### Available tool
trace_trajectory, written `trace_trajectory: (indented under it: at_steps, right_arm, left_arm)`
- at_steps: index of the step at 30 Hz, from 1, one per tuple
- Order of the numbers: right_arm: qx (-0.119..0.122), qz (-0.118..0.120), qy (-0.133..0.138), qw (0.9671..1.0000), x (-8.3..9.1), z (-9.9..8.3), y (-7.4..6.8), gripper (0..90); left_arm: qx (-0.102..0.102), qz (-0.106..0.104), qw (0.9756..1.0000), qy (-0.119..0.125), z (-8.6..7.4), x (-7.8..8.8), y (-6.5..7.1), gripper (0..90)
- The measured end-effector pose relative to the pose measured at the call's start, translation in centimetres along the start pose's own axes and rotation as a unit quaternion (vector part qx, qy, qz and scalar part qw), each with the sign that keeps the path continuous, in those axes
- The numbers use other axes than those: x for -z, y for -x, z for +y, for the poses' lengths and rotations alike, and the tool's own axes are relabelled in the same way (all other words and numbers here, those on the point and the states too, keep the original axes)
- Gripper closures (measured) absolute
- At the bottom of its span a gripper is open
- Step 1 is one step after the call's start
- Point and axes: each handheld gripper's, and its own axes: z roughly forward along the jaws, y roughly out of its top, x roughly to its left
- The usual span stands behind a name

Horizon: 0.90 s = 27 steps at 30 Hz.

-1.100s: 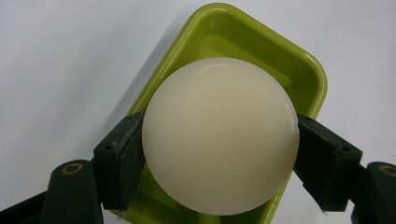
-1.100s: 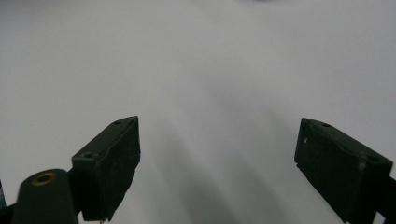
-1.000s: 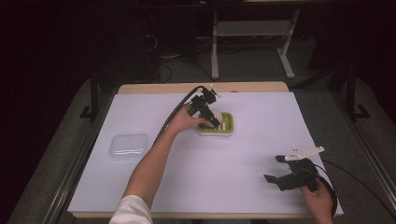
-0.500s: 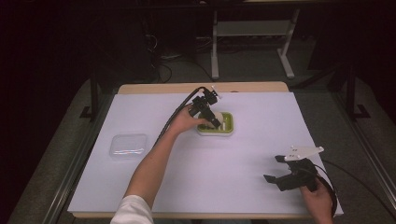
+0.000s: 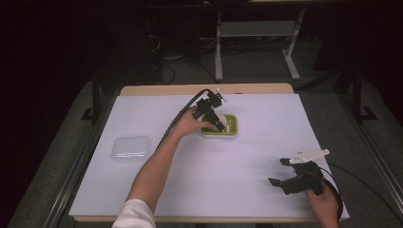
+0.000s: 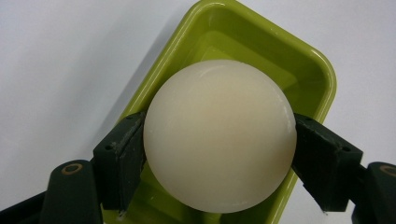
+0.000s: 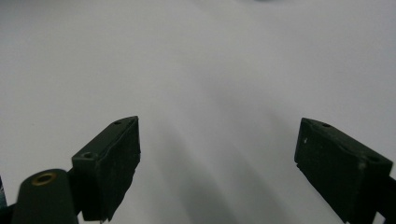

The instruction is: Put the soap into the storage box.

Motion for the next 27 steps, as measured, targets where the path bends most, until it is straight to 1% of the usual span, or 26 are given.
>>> trace_trajectory:
  at_steps: [4,5,6,7,8,9,10,11,12,14,15,16,18,19,27]
  right_arm:
    - [0.004,0.001,0.0,1.0,0.0,0.0,0.0,13.6]
    - [0.004,0.001,0.0,1.0,-0.1,0.0,0.0,13.6]
    - [0.004,0.001,0.0,1.0,-0.1,0.0,0.0,13.6]
    - [0.004,0.0,0.0,1.0,0.0,0.0,0.0,13.6]
    - [0.004,0.0,0.0,1.0,0.0,0.0,0.0,13.6]
    - [0.004,0.001,0.001,1.0,0.0,0.0,0.0,13.6]
    - [0.004,0.001,0.001,1.0,0.0,0.0,0.0,13.6]
    - [0.004,0.001,0.0,1.0,-0.1,0.1,-0.1,13.6]
    - [0.004,0.001,0.0,1.0,-0.1,0.1,-0.1,13.6]
    - [0.003,0.002,-0.002,1.0,-0.1,0.1,-0.1,13.6]
    - [0.008,0.003,-0.002,1.0,-0.2,0.1,-0.1,13.6]
    - [0.008,0.003,-0.002,1.0,-0.2,0.1,-0.1,13.6]
    - [0.007,0.003,-0.004,1.0,-0.3,0.2,-0.2,13.6]
    - [0.007,0.003,-0.004,1.0,-0.3,0.2,-0.2,13.6]
    - [0.006,0.004,-0.005,1.0,-0.3,0.2,-0.3,13.6]
  left_arm:
    - [0.002,-0.002,1.0,0.002,0.0,0.0,0.0,24.2]
    - [0.0,-0.002,1.0,0.004,0.0,0.1,0.0,24.6]
    - [0.006,-0.006,0.9998,0.019,0.0,0.4,0.0,24.6]
    - [0.009,-0.009,0.9985,0.053,0.1,1.3,0.0,28.7]
    - [0.009,-0.009,0.9985,0.053,0.1,1.3,0.0,32.4]
    - [0.006,-0.01,0.9981,0.06,0.2,1.8,0.0,33.8]
    - [0.003,-0.006,0.998,0.063,0.2,2.1,0.1,33.8]
    - [-0.004,0.001,0.9982,0.06,0.3,2.3,0.1,32.3]
    - [-0.005,0.002,0.9983,0.057,0.2,2.4,0.2,32.3]
    - [-0.002,0.0,0.9986,0.053,0.0,2.4,0.1,30.8]
    - [0.001,-0.002,0.9989,0.047,0.0,2.4,0.0,30.2]
    - [0.006,-0.008,0.9988,0.049,-0.1,2.3,0.0,30.2]
    - [0.004,-0.009,0.999,0.043,-0.2,2.2,-0.1,29.4]
    - [0.006,-0.01,0.999,0.042,-0.3,2.2,0.1,29.3]
    - [0.001,-0.005,0.999,0.043,-0.6,2.6,0.5,28.7]
